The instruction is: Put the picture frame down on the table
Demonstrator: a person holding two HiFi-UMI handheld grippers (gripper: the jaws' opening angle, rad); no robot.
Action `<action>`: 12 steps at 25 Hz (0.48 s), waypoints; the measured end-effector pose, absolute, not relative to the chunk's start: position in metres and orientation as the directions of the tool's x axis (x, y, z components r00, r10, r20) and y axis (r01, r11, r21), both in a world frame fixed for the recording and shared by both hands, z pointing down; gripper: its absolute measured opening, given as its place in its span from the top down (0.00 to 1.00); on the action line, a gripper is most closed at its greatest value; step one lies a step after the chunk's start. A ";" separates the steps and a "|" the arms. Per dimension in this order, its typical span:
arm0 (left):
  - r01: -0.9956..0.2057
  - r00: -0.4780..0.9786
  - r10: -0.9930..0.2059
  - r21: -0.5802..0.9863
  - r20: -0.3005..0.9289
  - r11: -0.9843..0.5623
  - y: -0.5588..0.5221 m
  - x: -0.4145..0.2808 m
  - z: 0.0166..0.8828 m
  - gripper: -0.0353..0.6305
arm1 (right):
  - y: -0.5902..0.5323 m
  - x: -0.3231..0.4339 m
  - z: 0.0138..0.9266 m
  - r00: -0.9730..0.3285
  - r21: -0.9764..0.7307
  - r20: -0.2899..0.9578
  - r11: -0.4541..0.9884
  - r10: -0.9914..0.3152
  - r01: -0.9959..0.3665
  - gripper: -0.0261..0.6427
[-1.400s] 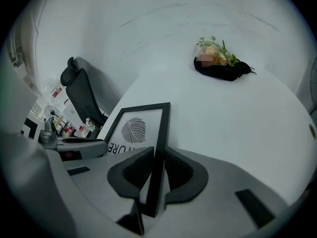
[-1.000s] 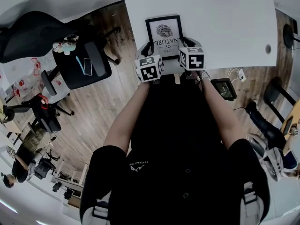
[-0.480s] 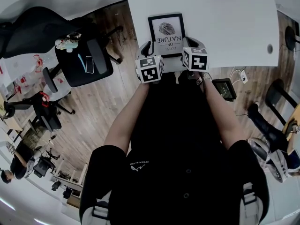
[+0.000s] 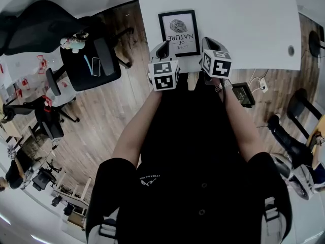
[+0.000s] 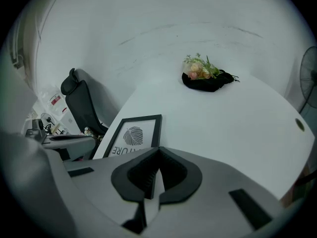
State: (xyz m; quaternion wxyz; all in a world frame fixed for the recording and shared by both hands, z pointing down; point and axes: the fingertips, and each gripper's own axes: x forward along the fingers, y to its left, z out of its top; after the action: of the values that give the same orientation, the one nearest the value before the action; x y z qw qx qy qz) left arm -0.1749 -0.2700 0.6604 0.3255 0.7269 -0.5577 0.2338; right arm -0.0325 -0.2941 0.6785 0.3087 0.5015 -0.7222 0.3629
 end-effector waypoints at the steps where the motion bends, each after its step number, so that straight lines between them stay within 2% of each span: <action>1: -0.962 0.272 -0.666 0.215 0.695 -0.168 -0.268 -0.172 0.656 0.94 | -0.292 -0.032 0.675 -0.317 -0.221 0.804 0.242 -0.503 -0.945 0.96; 12: -0.973 0.226 -0.762 0.182 0.607 -0.143 -0.250 -0.136 0.604 0.94 | -0.274 -0.014 0.629 -0.423 -0.241 0.738 0.381 -0.525 -0.893 0.96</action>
State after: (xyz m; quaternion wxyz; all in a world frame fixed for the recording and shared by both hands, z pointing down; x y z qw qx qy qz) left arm -0.1359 -0.2496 0.6035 0.2779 0.7319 -0.5926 0.1895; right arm -0.0135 -0.2738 0.6292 0.2860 0.4544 -0.7802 0.3209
